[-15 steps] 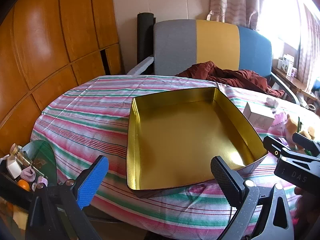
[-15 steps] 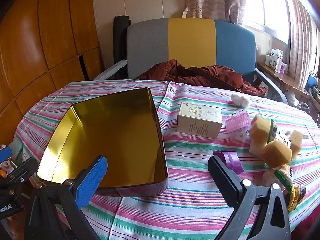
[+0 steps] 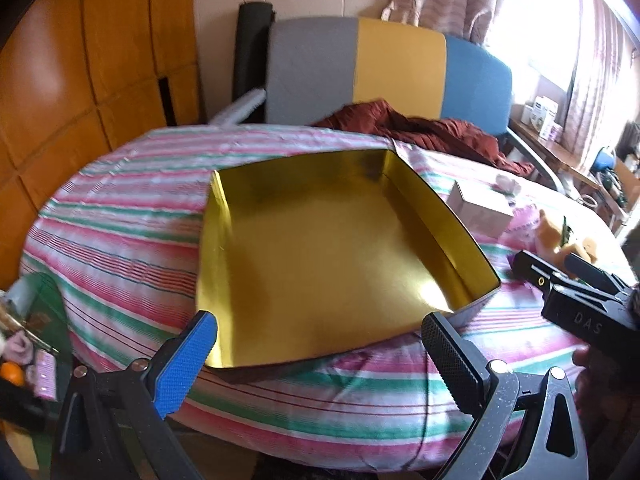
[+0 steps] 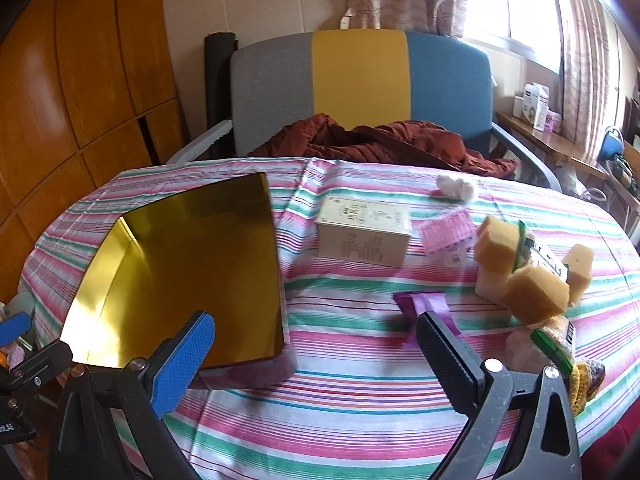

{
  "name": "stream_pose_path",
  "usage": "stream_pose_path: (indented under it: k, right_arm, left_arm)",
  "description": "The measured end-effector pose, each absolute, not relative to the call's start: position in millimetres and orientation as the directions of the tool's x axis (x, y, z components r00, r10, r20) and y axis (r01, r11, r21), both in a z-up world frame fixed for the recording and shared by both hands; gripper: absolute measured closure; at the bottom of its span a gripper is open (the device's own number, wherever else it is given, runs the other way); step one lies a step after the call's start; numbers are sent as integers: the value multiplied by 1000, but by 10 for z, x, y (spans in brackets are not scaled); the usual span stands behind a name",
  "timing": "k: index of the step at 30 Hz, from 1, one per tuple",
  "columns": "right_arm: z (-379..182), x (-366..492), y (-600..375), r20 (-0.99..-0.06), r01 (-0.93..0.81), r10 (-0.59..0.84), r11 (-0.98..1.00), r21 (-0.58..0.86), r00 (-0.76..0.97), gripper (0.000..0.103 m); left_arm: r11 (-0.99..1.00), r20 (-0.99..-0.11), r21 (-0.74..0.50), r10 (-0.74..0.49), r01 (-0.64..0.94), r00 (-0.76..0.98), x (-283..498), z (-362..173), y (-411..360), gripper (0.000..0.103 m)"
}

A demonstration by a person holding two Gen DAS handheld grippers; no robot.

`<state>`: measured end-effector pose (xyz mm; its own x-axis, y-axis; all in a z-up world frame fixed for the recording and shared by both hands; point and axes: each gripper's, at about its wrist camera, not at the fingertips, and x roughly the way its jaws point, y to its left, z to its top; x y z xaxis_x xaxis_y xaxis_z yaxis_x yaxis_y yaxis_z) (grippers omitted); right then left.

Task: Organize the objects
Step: 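Reach the left tool to the white box while the right tool reaches the purple packet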

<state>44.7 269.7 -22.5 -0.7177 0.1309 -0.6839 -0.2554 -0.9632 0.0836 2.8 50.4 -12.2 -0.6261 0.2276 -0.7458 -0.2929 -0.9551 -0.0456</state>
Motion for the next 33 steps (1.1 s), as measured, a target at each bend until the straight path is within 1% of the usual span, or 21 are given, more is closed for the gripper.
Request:
stream_pose_path:
  k: [6, 10, 13, 17, 21, 24, 33]
  right_arm:
    - [-289, 555, 3004, -698, -325, 173, -941, 91, -695, 0]
    - [-357, 629, 3190, -709, -358, 193, -929, 90, -679, 0]
    - [-415, 690, 3310, -721, -376, 197, -922, 95, -665, 0]
    - [-463, 726, 3399, -732, -386, 198, -917, 97, -652, 0]
    - [-483, 748, 3453, -737, -377, 186, -921, 101, -650, 0]
    - [-470, 755, 3456, -737, -354, 172, -930, 96, -654, 0]
    - [-515, 732, 3499, -746, -291, 106, -949, 122, -658, 0]
  left_arm:
    - [-910, -772, 12, 254, -414, -582, -17, -149, 743, 0]
    - [-879, -774, -12, 309, -476, -552, -113, -61, 861, 0]
    - [-844, -763, -53, 378, -533, -524, -176, 59, 980, 0]
    - [-793, -759, -49, 424, -607, -493, -300, 202, 1294, 0]
    - [-716, -760, 38, 433, -697, -486, -425, 259, 1756, 0]
    - [-639, -784, 66, 442, -767, -435, -583, 191, 2077, 0]
    - [-460, -845, 196, 368, -866, -387, -990, -131, 2891, 0]
